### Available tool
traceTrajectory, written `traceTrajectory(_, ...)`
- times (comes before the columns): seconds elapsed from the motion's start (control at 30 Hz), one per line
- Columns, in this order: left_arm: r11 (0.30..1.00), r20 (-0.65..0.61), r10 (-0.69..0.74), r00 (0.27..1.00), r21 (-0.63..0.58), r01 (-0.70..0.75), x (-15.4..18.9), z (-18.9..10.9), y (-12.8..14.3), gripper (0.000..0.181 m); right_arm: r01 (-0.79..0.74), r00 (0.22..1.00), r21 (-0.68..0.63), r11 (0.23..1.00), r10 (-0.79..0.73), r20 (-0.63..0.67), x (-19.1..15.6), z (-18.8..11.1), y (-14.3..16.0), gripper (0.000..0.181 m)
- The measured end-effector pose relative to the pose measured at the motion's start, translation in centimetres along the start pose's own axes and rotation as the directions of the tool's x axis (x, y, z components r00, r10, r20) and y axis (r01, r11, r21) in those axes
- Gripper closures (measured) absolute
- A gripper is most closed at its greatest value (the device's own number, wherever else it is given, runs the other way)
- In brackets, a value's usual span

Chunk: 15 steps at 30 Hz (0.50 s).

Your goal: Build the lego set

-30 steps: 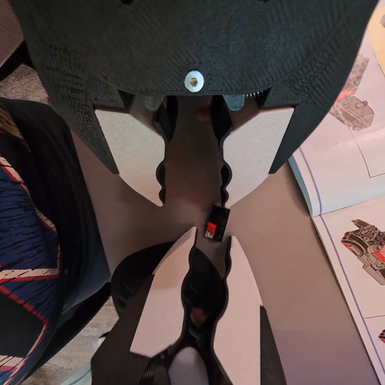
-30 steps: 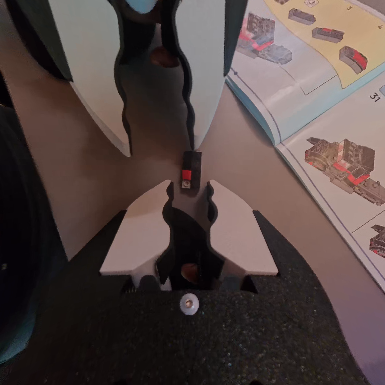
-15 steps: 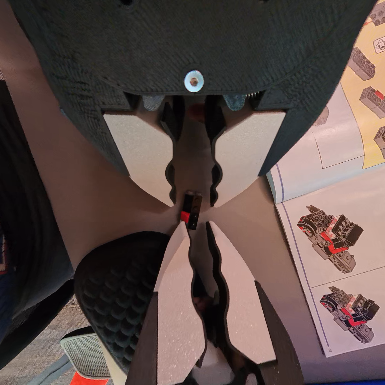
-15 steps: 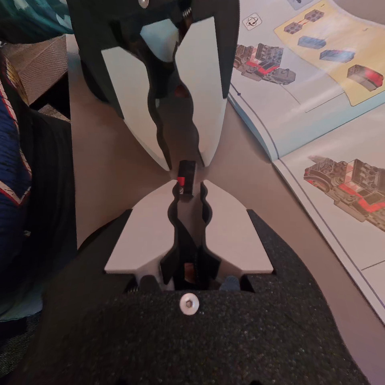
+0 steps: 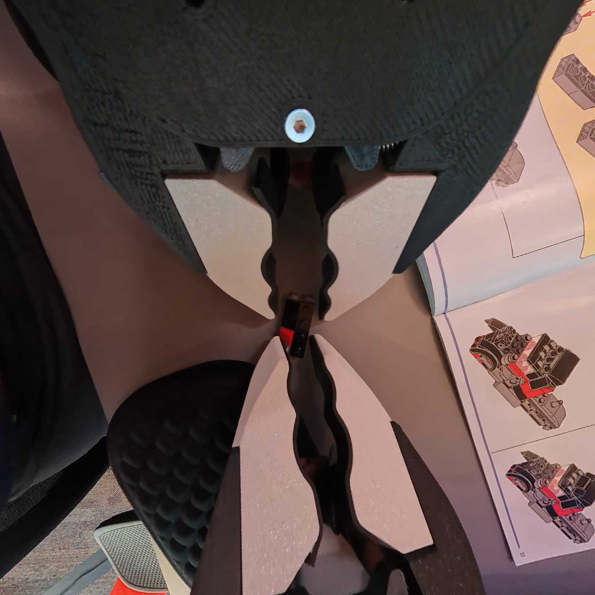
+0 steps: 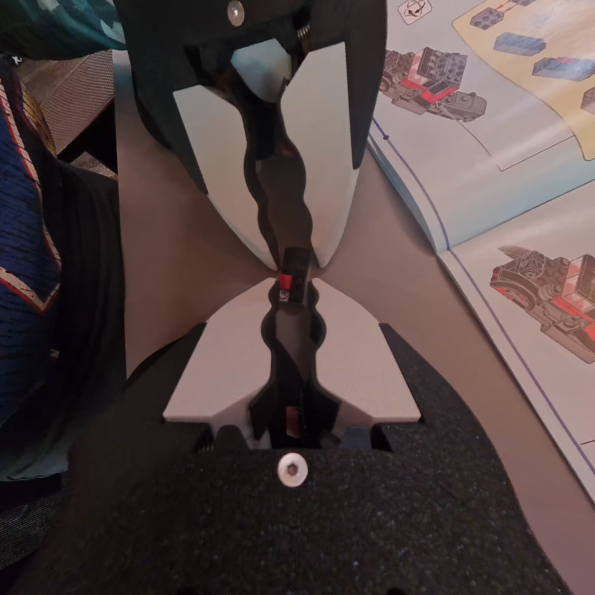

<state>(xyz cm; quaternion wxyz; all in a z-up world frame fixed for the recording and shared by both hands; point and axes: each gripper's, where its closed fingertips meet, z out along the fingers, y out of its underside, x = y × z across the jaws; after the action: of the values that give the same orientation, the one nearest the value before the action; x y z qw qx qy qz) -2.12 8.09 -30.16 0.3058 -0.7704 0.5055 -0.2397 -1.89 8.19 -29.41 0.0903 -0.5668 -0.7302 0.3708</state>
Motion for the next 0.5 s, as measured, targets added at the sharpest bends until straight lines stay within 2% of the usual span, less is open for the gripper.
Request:
traceTrajectory(0.33, 1.0, -0.014, -0.013, 1.0, 0.008, 0.013, 0.06, 0.11, -0.05, 0.163, -0.006, 1.0, -0.025, 1.0, 0.007, 0.013, -0.01, 0.07, 0.0, 0.166)
traceTrajectory(0.5, 1.0, -0.022, -0.012, 1.0, 0.014, 0.013, 0.14, 0.15, -0.08, 0.163, -0.008, 1.0, -0.079, 0.997, 0.01, 0.021, -0.05, 0.06, 0.1, 0.166)
